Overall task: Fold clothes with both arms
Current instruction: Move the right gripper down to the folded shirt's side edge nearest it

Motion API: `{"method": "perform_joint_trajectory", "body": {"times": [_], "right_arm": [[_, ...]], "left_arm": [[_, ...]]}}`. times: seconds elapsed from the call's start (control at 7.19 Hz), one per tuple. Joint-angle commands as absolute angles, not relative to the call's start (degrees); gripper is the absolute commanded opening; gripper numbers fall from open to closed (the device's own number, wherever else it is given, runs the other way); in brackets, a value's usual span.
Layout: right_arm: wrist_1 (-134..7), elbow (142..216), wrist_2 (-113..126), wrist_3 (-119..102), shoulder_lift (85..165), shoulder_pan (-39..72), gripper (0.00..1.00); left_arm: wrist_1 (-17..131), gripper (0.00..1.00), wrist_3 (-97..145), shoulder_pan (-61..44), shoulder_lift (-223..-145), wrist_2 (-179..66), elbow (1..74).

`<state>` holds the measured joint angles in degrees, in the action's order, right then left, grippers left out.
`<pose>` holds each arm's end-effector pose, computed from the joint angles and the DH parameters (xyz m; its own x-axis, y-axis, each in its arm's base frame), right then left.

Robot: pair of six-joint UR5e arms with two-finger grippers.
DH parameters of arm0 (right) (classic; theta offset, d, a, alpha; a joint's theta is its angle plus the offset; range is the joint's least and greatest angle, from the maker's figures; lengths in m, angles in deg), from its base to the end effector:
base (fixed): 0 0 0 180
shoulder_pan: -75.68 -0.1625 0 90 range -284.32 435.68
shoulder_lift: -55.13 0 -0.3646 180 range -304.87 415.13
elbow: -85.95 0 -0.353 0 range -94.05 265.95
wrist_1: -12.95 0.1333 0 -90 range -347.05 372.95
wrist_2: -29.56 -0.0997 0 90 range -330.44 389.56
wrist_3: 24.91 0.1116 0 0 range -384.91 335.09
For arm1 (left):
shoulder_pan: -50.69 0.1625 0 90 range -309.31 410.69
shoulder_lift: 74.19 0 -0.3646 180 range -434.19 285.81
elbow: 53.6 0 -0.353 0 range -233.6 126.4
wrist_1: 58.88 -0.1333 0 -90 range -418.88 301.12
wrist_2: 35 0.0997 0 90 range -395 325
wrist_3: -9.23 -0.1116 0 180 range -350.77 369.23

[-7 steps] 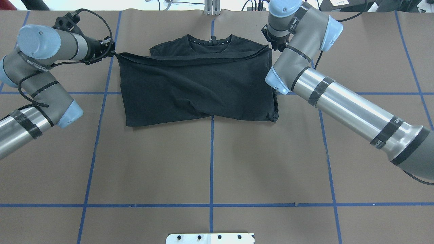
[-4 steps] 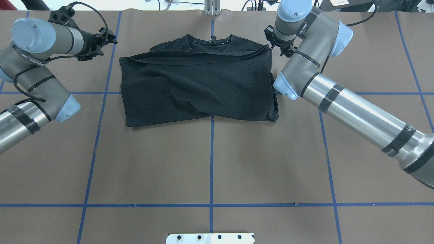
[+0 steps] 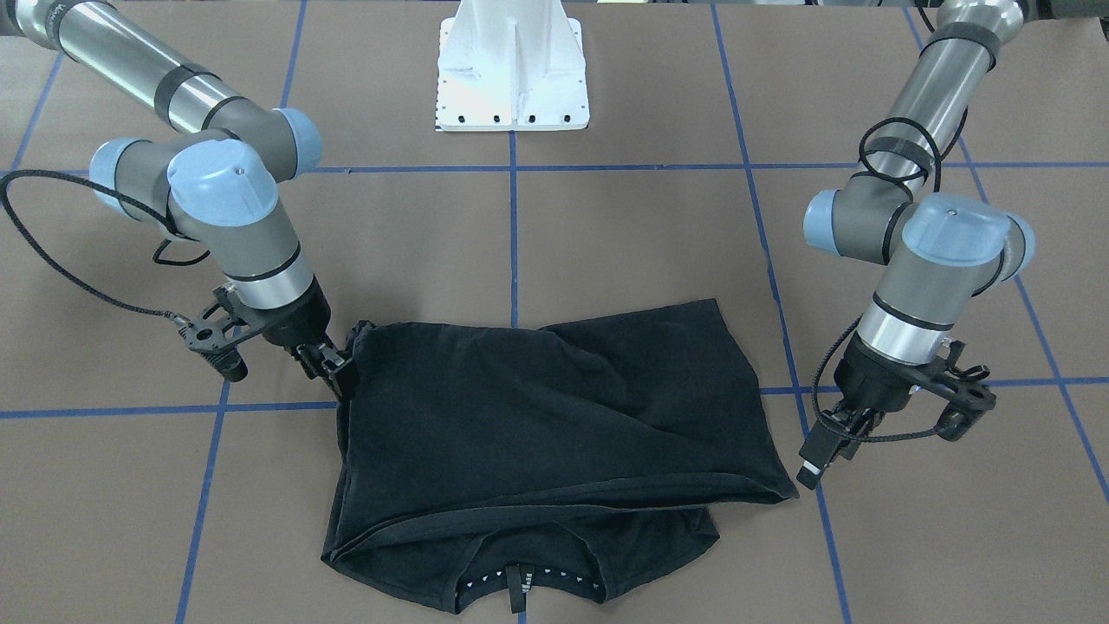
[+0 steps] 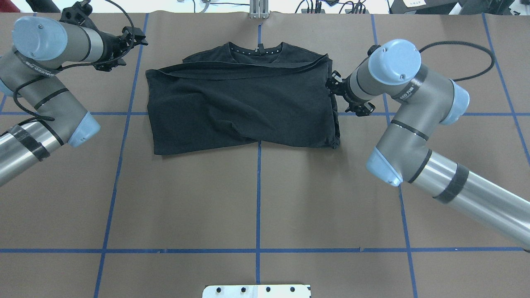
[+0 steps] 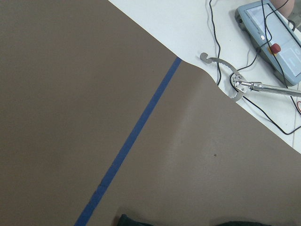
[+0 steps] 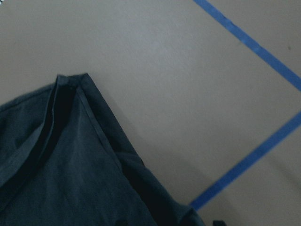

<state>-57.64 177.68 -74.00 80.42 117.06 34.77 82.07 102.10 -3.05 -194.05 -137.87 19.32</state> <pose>-0.4023 -0.4904 0.3042 0.3433 0.6376 0.6897 -0.6151 0.7075 -0.3479 0.3073 -0.6023 0.3594 0.2280 -0.3934 -0.8907 0.6802 0.7189 -0.1434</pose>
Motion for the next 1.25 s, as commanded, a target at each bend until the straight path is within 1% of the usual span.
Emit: {"method": "perform_joint_trajectory", "body": {"times": [0.0, 0.56, 0.7, 0.83, 0.97, 1.11], "right_arm": [[-57.63, 183.68, -66.19, 84.51, 121.40, 42.16, 0.67], [-57.63, 182.45, -65.88, 84.42, 121.84, 43.59, 0.60], [-57.63, 182.45, -65.88, 84.60, 121.76, 43.77, 0.50], [-57.71, 182.28, -65.88, 84.60, 121.84, 43.95, 0.38], [-57.63, 182.19, -65.88, 84.60, 121.93, 44.03, 0.13], [-57.63, 182.28, -65.88, 84.43, 122.71, 44.04, 0.00]], "left_arm": [[82.01, 1.00, 102.13, -3.10, -193.28, -137.83, 21.45], [81.48, 1.00, 102.04, -2.92, -193.28, -137.83, 22.08], [81.48, 1.00, 102.04, -2.92, -193.28, -137.92, 21.99], [81.48, 1.00, 102.04, -2.92, -193.19, -137.83, 21.99], [81.48, 1.00, 102.04, -2.92, -193.10, -137.83, 22.08], [81.48, 1.00, 102.04, -2.83, -193.19, -137.83, 22.08]]}}
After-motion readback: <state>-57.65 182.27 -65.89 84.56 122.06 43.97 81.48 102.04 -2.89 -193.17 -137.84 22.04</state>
